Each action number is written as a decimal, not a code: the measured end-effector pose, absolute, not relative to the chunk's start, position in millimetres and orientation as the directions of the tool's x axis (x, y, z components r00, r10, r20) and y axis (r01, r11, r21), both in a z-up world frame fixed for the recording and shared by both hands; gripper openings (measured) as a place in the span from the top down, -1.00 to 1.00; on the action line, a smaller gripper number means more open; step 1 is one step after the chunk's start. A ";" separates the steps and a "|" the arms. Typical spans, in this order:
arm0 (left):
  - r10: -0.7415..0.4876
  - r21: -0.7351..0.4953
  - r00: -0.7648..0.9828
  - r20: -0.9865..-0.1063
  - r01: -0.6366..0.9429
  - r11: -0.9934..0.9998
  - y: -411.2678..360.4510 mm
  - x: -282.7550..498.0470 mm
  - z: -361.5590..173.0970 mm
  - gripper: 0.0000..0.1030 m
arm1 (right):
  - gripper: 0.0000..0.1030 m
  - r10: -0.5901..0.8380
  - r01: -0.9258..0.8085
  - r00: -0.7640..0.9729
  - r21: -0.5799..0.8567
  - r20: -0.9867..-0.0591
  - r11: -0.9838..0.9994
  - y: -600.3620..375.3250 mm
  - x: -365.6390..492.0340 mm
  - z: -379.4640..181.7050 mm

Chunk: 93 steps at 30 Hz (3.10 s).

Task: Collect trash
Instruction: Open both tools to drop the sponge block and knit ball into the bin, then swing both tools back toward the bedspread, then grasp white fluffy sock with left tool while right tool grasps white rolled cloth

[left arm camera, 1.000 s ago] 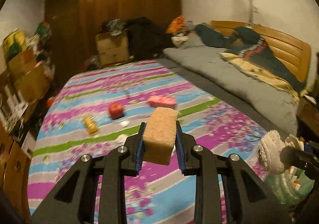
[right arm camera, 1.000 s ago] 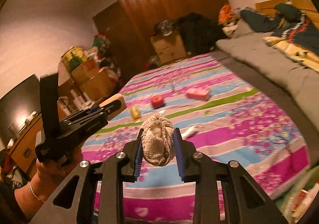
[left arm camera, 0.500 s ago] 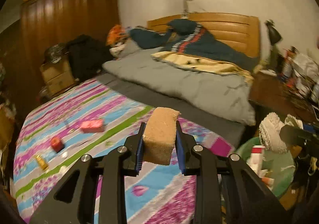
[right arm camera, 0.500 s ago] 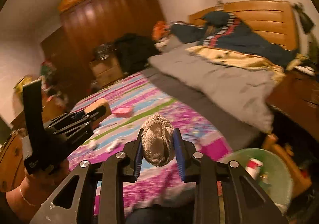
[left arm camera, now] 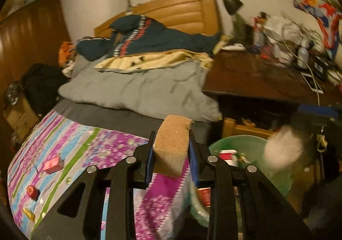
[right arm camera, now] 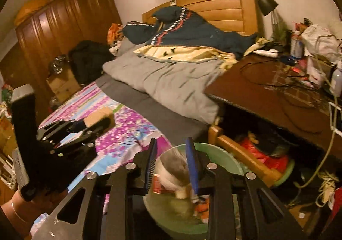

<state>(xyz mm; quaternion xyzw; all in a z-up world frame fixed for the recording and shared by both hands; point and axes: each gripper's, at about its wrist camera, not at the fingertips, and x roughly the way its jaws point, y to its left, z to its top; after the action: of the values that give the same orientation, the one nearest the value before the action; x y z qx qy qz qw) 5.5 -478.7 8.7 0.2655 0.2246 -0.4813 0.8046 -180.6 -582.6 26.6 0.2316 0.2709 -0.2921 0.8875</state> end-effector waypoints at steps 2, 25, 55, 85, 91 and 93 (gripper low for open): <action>-0.651 0.214 0.418 -0.633 0.903 0.372 -489.0 -1.6 1.3 0.49 | 0.64 -0.402 0.653 0.676 0.251 -0.617 0.714 -589.5 -189.2 23.5; -0.574 0.119 0.206 -0.792 0.975 0.185 -517.3 -26.5 -65.5 -0.15 | 0.66 -0.469 0.758 0.588 0.247 -0.659 0.604 -606.3 -220.5 -23.9; -0.185 -0.024 0.691 -0.698 0.236 0.971 -169.7 234.1 -55.0 -0.48 | -0.34 -0.213 0.442 0.787 0.289 -0.579 0.849 -448.7 34.2 -54.7; -0.220 -0.117 0.462 -0.859 0.240 0.964 -72.6 395.3 -185.8 0.30 | 0.39 0.176 0.234 0.605 0.385 -0.777 0.893 -251.1 342.3 -220.3; -0.196 -0.119 0.510 -0.838 0.179 0.977 -61.4 353.7 -163.9 0.33 | 0.40 0.196 0.171 0.612 0.369 -0.767 0.914 -261.2 308.0 -200.8; -0.191 -0.119 0.523 -0.831 0.170 0.978 -54.0 337.0 -155.9 0.33 | 0.40 0.191 0.139 0.621 0.347 -0.760 0.928 -260.5 289.5 -186.1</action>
<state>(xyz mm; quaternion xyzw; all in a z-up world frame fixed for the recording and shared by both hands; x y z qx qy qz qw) 337.0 -54.0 -155.9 -0.0114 0.4775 -0.1035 0.8725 289.5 -260.5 -186.1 0.1897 0.4350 0.0149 0.8801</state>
